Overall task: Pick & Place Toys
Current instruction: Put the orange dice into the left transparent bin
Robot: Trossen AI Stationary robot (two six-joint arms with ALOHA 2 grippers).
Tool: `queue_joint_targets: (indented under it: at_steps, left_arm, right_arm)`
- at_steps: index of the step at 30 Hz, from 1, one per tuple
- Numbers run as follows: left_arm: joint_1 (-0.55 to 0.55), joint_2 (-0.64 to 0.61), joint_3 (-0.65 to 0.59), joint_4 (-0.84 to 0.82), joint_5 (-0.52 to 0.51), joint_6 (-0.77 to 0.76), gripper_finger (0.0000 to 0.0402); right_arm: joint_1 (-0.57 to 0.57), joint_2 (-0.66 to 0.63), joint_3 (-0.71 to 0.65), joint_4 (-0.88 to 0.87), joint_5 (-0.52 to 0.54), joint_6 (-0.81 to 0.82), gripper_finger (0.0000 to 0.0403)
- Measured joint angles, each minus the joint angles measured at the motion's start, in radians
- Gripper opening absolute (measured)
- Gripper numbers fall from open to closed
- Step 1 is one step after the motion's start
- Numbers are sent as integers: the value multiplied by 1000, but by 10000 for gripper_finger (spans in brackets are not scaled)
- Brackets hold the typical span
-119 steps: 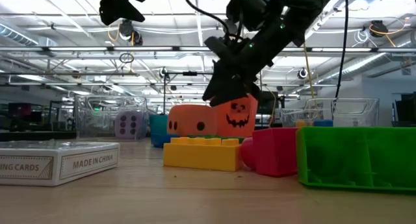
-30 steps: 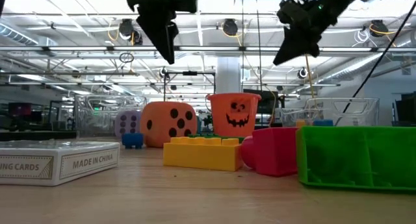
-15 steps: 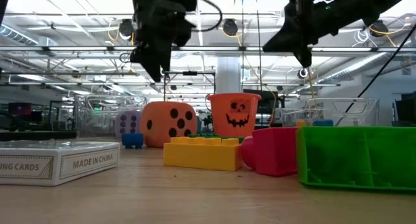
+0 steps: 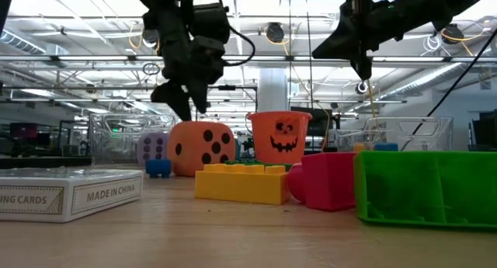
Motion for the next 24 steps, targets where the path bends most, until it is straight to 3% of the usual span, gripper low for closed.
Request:
queue_joint_targets:
  at_steps: [12, 24]
  left_arm:
    - [6, 3, -46, 50, -80, -20, 234]
    - [10, 73, -42, 88, 52, -7, 234]
  right_arm:
    - [0, 0, 0, -2, 1, 26, 1]
    - [0, 1, 0, -3, -1, 53, 1]
